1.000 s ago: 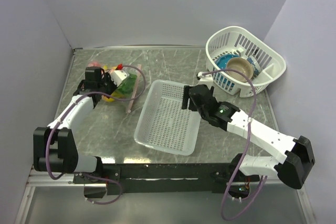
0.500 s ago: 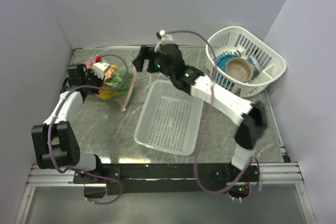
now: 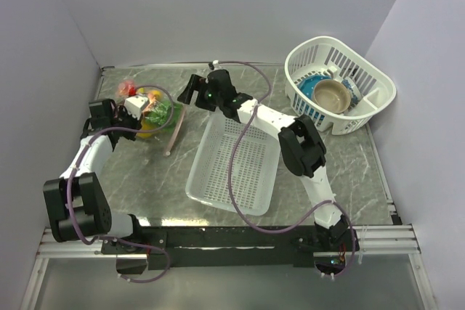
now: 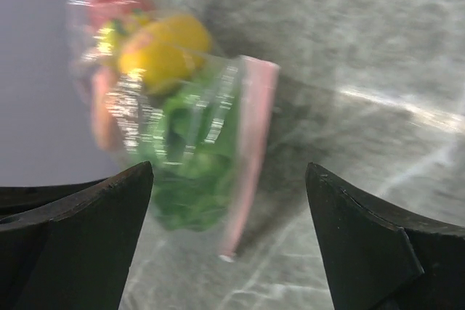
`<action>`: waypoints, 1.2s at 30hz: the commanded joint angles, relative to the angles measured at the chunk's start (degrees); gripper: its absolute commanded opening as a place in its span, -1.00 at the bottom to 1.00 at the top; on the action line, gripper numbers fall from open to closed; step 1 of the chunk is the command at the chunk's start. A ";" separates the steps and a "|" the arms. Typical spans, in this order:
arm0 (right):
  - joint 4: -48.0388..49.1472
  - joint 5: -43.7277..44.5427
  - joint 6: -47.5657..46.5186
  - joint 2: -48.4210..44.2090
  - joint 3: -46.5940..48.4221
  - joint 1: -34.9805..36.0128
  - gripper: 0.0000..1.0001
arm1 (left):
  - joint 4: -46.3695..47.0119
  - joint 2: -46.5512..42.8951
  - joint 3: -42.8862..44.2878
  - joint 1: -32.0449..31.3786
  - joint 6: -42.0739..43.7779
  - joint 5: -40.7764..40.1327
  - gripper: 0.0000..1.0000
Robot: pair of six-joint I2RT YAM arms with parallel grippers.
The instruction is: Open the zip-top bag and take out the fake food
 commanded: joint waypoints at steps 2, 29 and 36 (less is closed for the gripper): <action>14.13 -7.10 9.94 1.78 -0.18 -1.12 0.82 | 1.18 -2.21 -0.01 0.05 0.19 3.08 -0.99; -0.46 5.64 8.46 4.86 9.14 -0.50 0.74 | 1.53 -4.41 -2.65 0.58 3.53 4.22 -0.98; 11.33 1.50 13.82 9.34 11.41 -0.42 0.51 | 1.09 -4.67 -2.56 0.84 3.79 4.49 -0.98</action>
